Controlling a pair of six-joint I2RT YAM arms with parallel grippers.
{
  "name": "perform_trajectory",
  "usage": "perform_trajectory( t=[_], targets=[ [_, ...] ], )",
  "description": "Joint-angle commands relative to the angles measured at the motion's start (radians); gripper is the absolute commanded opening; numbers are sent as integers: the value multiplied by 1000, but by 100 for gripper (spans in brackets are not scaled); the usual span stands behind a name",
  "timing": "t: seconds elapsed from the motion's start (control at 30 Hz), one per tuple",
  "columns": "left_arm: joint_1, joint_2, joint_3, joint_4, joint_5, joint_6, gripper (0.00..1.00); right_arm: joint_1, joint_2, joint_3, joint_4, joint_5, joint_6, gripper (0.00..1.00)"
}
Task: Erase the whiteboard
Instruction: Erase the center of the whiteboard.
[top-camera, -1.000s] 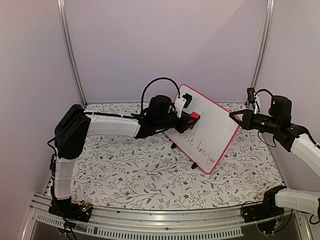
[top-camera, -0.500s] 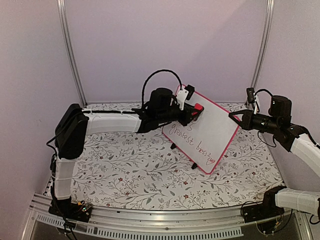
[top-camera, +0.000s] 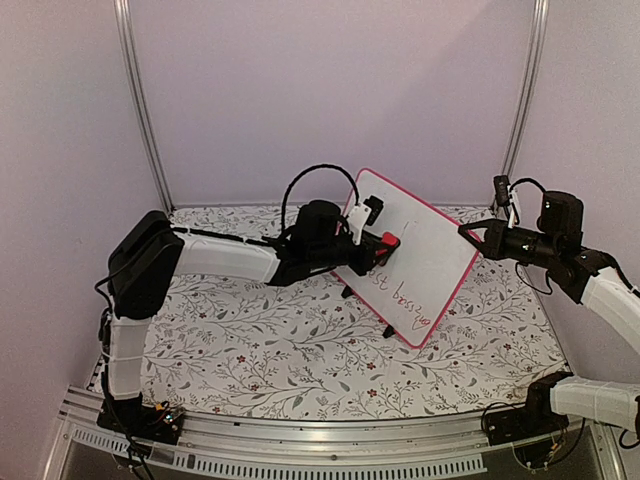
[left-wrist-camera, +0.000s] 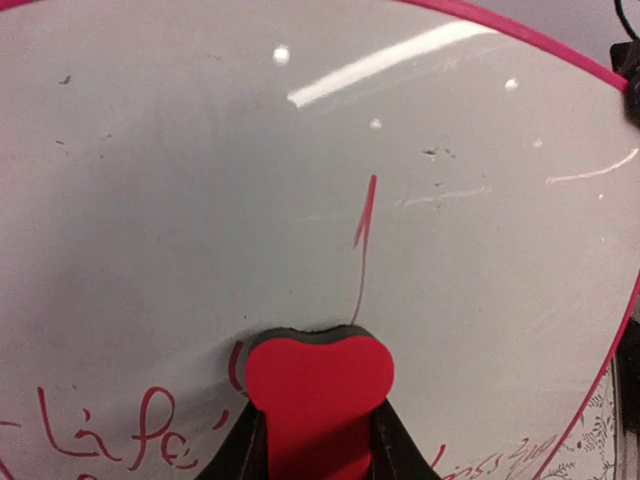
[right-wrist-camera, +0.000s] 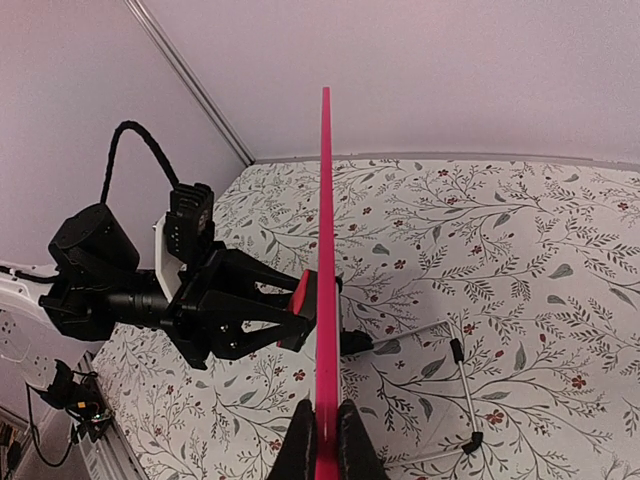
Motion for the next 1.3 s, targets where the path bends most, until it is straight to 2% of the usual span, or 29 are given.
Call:
perform_trajectory(
  t=[0.0, 0.17, 0.77, 1.0, 1.27],
  targets=[
    [-19, -14, -49, -40, -8, -12, 4, 28, 5, -16, -38, -112, -30, 0],
    [-17, -19, -41, -41, -10, -8, 4, 29, 9, -15, -38, -113, -30, 0],
    [-17, 52, 199, -122, -13, 40, 4, 28, 18, -11, -37, -117, -31, 0],
    [-18, 63, 225, -133, -15, 41, 4, 28, 21, -9, -36, -118, -32, 0],
    [-34, 65, 180, -165, -68, 52, 4, 28, 21, -11, -35, -118, -30, 0]
  ],
)
